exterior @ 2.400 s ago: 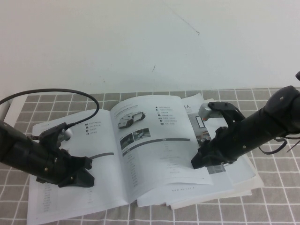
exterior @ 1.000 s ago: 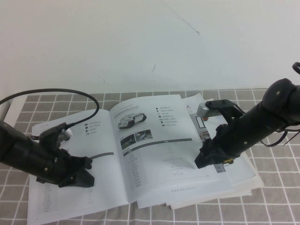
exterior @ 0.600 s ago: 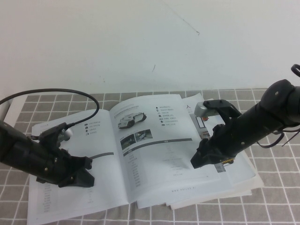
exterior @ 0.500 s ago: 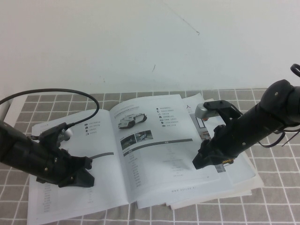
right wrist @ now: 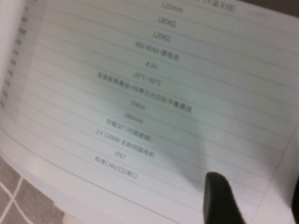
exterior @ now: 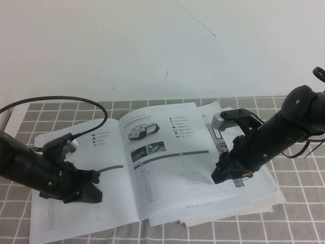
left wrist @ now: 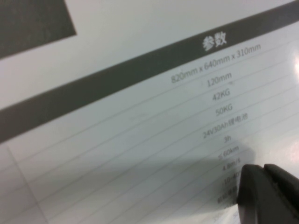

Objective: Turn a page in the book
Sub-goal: Open the closed book

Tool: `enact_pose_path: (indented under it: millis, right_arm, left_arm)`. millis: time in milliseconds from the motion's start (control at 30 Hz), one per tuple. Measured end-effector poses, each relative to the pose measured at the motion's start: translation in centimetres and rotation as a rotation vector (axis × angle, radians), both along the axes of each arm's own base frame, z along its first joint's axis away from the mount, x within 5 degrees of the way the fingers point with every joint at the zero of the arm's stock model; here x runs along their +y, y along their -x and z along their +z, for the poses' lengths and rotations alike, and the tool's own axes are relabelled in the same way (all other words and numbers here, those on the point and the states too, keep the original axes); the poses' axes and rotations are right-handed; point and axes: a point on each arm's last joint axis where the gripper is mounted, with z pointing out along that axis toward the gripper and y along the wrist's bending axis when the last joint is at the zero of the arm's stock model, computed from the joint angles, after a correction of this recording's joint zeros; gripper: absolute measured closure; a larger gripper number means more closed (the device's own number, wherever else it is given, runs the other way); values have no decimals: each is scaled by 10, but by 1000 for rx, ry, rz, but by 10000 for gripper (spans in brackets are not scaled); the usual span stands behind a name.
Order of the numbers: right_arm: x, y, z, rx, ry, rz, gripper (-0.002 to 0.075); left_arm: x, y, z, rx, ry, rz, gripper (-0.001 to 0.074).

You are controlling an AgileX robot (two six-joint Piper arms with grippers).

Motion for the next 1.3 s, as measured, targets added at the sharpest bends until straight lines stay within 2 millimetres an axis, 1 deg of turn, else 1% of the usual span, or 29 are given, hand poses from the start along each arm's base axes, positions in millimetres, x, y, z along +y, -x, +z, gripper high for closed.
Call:
enact_pose_path:
  millis: [433,600,800,1133,1233,1300]
  right_arm:
    - [1,0,-1,13,-14,-14,392]
    - [5,-2,-3,7,-87,-2,392]
    - [17,-3,-3,3,-238,10,392]
    - [29,-3,9,-19,-411,32,391]
    - [29,-3,9,-24,-416,40,392]
    - [27,-3,6,-23,-373,46,391]
  left_arm:
    - [0,0,0,1,0,0,738]
    - [0,0,0,1,0,0,738]
    - [0,0,0,1,0,0,738]
    - [0,0,0,1,0,0,738]
    - [0,0,0,1,0,0,738]
    - [0,0,0,1,0,0,738]
